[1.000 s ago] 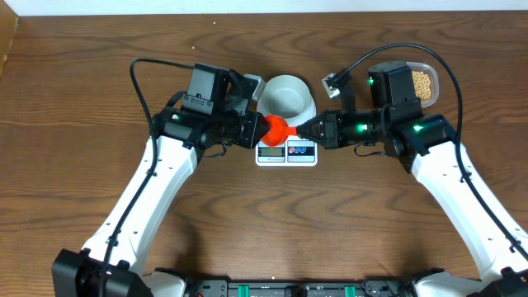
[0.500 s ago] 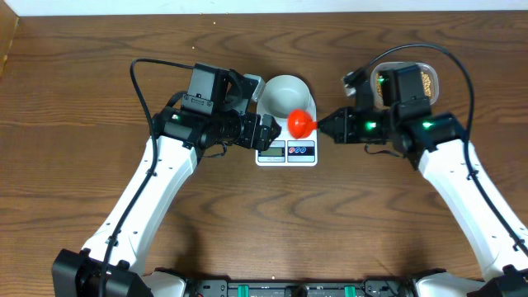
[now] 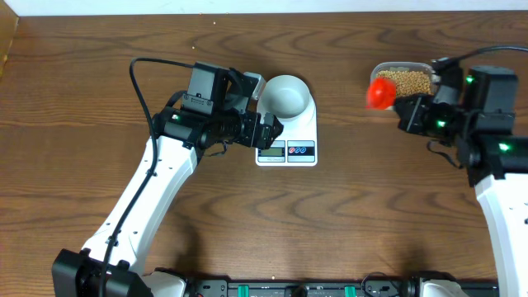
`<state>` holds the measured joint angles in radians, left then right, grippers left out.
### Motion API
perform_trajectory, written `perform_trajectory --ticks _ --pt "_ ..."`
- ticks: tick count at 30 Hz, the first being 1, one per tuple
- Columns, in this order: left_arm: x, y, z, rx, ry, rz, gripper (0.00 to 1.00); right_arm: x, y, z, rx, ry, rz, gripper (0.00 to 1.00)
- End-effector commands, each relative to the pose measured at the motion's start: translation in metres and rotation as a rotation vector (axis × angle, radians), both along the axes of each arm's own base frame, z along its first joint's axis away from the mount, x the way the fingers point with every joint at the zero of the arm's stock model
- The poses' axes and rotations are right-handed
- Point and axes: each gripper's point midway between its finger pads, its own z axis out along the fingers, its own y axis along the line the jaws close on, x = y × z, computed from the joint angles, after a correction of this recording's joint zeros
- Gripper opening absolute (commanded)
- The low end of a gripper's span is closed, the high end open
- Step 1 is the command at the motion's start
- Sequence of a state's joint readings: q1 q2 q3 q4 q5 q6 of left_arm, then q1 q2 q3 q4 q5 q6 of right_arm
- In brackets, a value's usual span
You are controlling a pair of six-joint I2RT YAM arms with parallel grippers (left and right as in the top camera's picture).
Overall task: Scoop item into bowl and weigh 50g on scale
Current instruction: 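Open the left gripper and pull the scoop right toward the bean tub, then move the left gripper down to the scale's front button panel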
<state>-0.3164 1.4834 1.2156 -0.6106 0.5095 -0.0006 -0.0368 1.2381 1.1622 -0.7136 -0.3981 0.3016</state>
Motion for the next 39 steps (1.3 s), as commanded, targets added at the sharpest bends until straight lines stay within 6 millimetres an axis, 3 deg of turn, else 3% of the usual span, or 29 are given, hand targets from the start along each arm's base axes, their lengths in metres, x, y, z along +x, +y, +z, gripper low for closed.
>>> perform_trajectory --ticks 1,8,10,12,15,17,22,29,33,39 --pt "0.012 0.001 -0.004 0.002 -0.020 0.049 0.94 0.000 -0.025 0.005 -0.093 -0.015 -0.084 0.01" --pt "0.066 0.018 -0.017 0.046 -0.093 0.288 0.94 -0.005 -0.028 -0.001 -0.110 0.015 -0.090 0.01" --pt "0.078 0.017 -0.029 0.044 -0.089 0.314 0.94 -0.006 -0.028 -0.003 -0.110 0.023 -0.090 0.01" --pt "0.090 0.016 -0.055 0.048 -0.055 0.350 0.94 -0.007 -0.028 -0.004 -0.110 0.031 -0.089 0.01" --pt "0.094 0.018 -0.078 0.078 -0.017 0.374 0.94 -0.009 -0.029 -0.006 -0.116 0.043 -0.094 0.01" --pt "0.093 0.023 -0.080 0.100 -0.015 0.388 0.94 -0.011 -0.029 -0.007 -0.121 0.049 -0.092 0.01" --pt "0.079 0.027 -0.075 0.103 0.039 0.421 0.94 -0.011 -0.029 -0.008 -0.123 0.050 -0.090 0.01" --pt "0.024 0.014 -0.094 0.199 0.214 0.363 0.88 -0.011 -0.034 -0.009 -0.142 0.055 -0.107 0.01" --pt "0.001 -0.007 -0.099 0.234 0.243 0.288 0.67 -0.012 -0.033 -0.011 -0.141 0.061 -0.107 0.01" --pt "-0.002 -0.032 -0.104 0.228 0.216 0.230 0.40 -0.011 -0.033 -0.014 -0.141 0.074 -0.106 0.01"
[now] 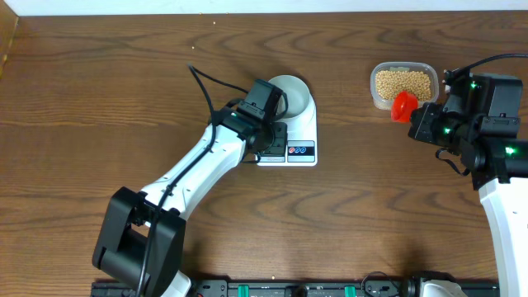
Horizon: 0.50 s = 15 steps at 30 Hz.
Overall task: Scoop item into bowl and weigh 50g on scale
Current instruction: 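Move the left gripper down to the scale's front button panel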
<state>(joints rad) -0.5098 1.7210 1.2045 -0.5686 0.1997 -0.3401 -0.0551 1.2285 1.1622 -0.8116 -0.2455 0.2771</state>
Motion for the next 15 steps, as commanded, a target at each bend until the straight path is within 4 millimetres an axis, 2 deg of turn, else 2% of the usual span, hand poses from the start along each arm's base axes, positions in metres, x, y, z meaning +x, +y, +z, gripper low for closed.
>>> perform_trajectory --ticks 1,4,8,11,15 --pt "0.002 -0.007 -0.005 0.005 -0.021 -0.015 0.38 0.002 -0.003 0.005 -0.017 -0.010 -0.001 0.01" --pt "0.010 -0.003 -0.011 0.031 -0.033 0.035 0.35 0.000 -0.003 0.003 -0.017 -0.002 0.000 0.01" --pt "0.010 -0.003 -0.024 0.034 0.003 0.074 0.26 0.000 -0.003 0.003 -0.017 0.001 0.000 0.01" --pt "0.006 -0.006 -0.033 0.044 0.024 0.068 0.24 0.000 -0.003 0.003 -0.017 -0.001 -0.001 0.01" --pt "0.001 -0.013 -0.034 0.047 0.027 0.049 0.24 0.000 -0.003 0.003 -0.017 -0.001 -0.001 0.01"
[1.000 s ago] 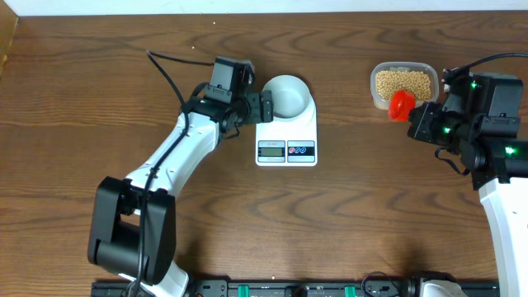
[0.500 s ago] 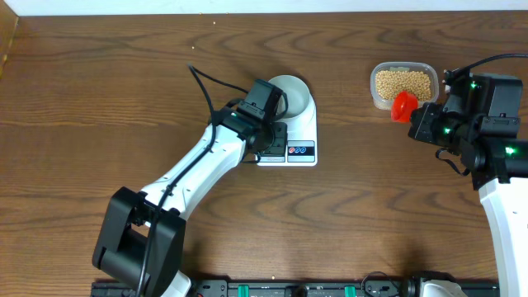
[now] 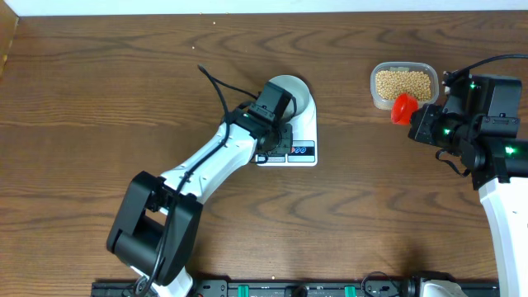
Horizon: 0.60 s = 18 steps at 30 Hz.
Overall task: Scoop item into bowl and weigh 50g on scale
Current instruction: 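Move the left gripper down to the scale's front button panel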
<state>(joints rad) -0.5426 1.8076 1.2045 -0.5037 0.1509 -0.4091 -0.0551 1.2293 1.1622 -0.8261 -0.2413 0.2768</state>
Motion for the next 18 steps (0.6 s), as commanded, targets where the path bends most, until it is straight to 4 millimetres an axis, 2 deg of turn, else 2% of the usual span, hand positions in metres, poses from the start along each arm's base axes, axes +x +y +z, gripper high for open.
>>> perform_trajectory --ticks 1,8,13,18 --pt "-0.006 -0.004 -0.006 0.015 0.011 -0.004 0.24 0.003 -0.002 0.006 -0.014 -0.017 0.002 0.01" --pt "-0.019 -0.020 -0.013 0.025 0.024 -0.054 0.25 0.003 -0.002 0.006 -0.014 -0.020 0.002 0.01" --pt "-0.021 -0.033 -0.025 0.043 0.002 -0.153 0.43 0.005 -0.003 0.008 -0.015 -0.031 0.001 0.01" --pt "-0.012 -0.040 -0.036 0.031 -0.017 -0.168 0.44 0.006 -0.003 0.009 -0.015 -0.036 0.001 0.01"
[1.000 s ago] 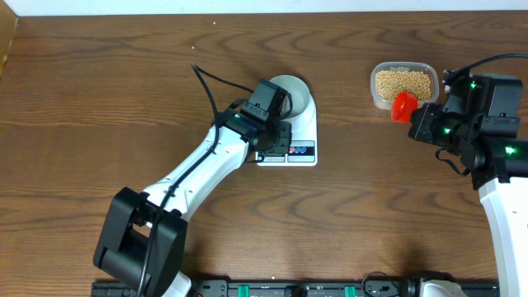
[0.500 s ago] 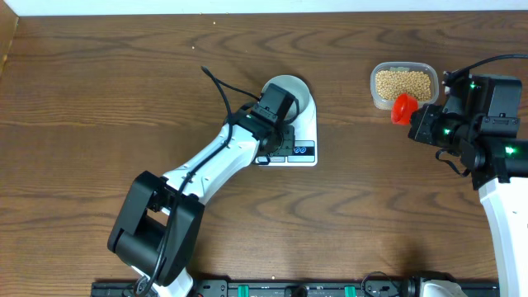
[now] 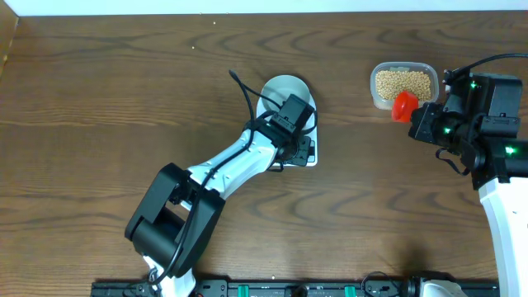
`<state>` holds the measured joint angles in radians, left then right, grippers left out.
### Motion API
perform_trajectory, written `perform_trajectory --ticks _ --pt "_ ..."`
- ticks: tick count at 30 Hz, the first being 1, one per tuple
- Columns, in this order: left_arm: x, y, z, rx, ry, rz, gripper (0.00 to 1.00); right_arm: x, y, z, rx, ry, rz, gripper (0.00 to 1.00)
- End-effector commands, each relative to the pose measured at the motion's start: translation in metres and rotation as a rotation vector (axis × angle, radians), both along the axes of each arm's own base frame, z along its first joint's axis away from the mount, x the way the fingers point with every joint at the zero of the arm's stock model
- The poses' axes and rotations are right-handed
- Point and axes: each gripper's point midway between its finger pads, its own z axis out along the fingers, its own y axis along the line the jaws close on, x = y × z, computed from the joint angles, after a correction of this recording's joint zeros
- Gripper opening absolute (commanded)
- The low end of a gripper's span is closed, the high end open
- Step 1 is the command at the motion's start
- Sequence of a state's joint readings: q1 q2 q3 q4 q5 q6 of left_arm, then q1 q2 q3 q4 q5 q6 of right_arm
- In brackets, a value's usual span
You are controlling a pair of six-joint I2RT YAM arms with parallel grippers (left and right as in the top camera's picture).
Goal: Scoop item into bowl and weigh 50g on scale
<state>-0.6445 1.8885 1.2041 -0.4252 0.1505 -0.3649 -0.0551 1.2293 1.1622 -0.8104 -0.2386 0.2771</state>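
Observation:
A white bowl (image 3: 283, 87) stands on the white scale (image 3: 314, 134) in the middle of the table. My left gripper (image 3: 303, 149) hangs low over the scale's front panel and hides the display and buttons. Its wrist covers the bowl's near right rim, and its fingers are too dark and foreshortened to tell how they stand. A clear container of tan grains (image 3: 403, 82) sits at the back right. My right gripper (image 3: 415, 115) is shut on the handle of a red scoop (image 3: 403, 105), which is at the container's near edge.
The left arm (image 3: 223, 169) stretches diagonally from the front edge to the scale. The right arm (image 3: 495, 153) fills the right side. A black rail (image 3: 289, 289) runs along the front edge. Bare wood lies between the scale and the container.
My left gripper has moved right along the scale's front panel, from the display to the button side, and now covers both. The right gripper and red scoop have not moved.
At first my left gripper was at the scale's left side and the scoop was at the container's left edge. Then the left gripper was over the display and the scoop at the container's near edge. The left gripper has since moved right across the panel.

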Motion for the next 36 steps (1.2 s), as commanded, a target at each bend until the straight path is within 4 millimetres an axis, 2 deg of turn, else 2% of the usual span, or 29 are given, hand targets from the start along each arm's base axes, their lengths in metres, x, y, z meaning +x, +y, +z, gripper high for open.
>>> perform_trajectory --ticks 1,10,36 --pt "0.0038 -0.0013 -0.0126 0.011 -0.010 -0.026 0.44 0.0032 -0.0026 0.0063 -0.015 -0.020 0.001 0.01" --pt "0.0092 -0.0058 -0.0140 -0.002 -0.031 -0.037 0.44 0.0035 -0.0077 0.0052 -0.038 -0.018 -0.019 0.01" --pt "0.0005 -0.0084 -0.0155 -0.015 0.006 -0.053 0.44 0.0042 -0.0077 0.0058 -0.039 -0.021 -0.019 0.01"
